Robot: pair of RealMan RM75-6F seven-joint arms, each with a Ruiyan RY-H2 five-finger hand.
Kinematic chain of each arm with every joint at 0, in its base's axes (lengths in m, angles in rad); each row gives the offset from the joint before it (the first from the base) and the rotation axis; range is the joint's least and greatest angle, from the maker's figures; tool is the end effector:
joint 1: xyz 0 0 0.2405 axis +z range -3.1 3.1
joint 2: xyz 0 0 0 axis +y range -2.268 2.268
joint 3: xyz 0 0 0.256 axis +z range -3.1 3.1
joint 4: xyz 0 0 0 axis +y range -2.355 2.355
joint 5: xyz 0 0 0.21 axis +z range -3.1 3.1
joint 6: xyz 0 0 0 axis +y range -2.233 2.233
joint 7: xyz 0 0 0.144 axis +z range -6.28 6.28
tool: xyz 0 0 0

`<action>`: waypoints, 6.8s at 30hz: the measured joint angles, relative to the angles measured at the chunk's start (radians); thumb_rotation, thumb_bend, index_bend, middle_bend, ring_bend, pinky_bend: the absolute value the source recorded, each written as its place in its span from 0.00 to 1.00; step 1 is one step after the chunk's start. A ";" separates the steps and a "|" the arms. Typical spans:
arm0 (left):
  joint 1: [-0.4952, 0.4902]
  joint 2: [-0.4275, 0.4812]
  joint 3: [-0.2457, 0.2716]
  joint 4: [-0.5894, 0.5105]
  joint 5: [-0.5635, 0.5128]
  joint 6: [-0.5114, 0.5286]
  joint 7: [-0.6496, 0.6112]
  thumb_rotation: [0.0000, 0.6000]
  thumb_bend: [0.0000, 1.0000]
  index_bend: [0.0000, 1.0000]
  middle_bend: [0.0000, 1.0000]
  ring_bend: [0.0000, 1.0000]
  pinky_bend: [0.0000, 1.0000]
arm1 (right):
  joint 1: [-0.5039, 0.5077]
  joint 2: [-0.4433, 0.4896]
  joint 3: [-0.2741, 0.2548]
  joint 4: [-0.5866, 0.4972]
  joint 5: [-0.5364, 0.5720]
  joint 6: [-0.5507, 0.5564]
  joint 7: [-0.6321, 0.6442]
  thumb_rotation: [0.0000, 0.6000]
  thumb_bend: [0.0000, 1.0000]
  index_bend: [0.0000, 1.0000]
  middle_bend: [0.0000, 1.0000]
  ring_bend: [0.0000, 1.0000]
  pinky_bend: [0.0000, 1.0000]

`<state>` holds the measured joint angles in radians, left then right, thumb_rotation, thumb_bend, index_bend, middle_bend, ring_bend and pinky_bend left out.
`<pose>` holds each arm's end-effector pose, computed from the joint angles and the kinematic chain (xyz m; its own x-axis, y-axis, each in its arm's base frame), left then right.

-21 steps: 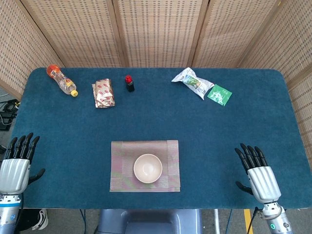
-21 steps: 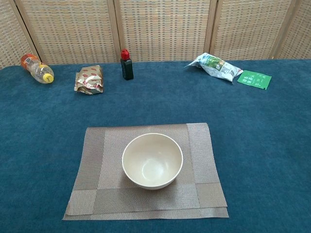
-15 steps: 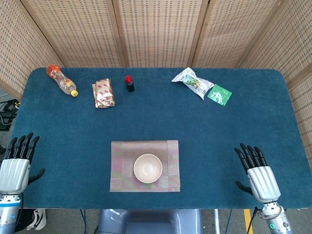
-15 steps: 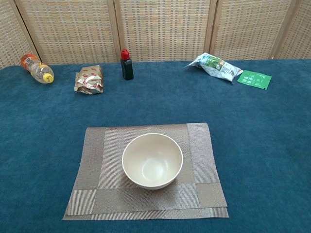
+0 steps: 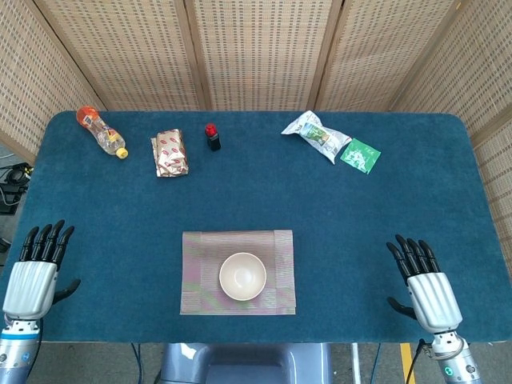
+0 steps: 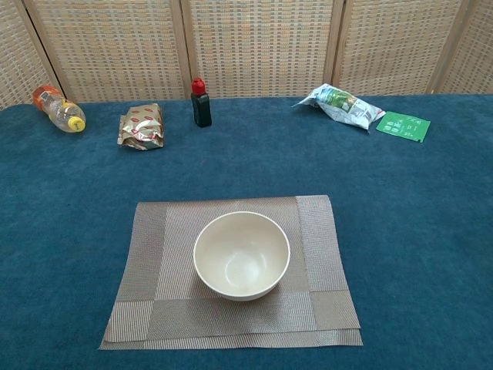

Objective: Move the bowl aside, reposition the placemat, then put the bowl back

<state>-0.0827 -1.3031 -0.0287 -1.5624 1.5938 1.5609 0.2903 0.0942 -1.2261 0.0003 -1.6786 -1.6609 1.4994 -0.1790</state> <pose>-0.2868 0.1743 0.1080 0.5328 -0.0688 0.8435 0.8391 -0.0860 -0.5371 -0.2654 -0.1688 0.1099 0.4121 -0.0149 0.9110 -0.8963 -0.1863 0.4024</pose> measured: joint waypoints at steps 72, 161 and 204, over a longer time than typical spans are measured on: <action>-0.434 -0.586 -0.055 0.155 -0.032 -0.529 0.411 1.00 0.21 0.63 0.00 0.00 0.00 | -0.005 0.069 0.004 -0.027 -0.004 0.020 0.134 1.00 0.09 0.00 0.00 0.00 0.00; -0.214 -0.214 -0.006 0.814 -0.096 -0.209 -0.518 1.00 0.18 0.00 0.00 0.00 0.00 | -0.006 0.037 -0.015 -0.025 -0.025 0.004 0.068 1.00 0.09 0.00 0.00 0.00 0.00; -0.250 0.004 0.041 0.190 0.046 -0.180 -0.179 1.00 0.18 0.00 0.00 0.00 0.00 | -0.009 0.055 -0.013 -0.034 -0.029 0.017 0.096 1.00 0.09 0.00 0.00 0.00 0.00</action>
<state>-0.3322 -1.2991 0.0121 -1.3725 1.6400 1.3812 0.1117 0.0852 -1.1711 -0.0131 -1.7125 -1.6896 1.5161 -0.0834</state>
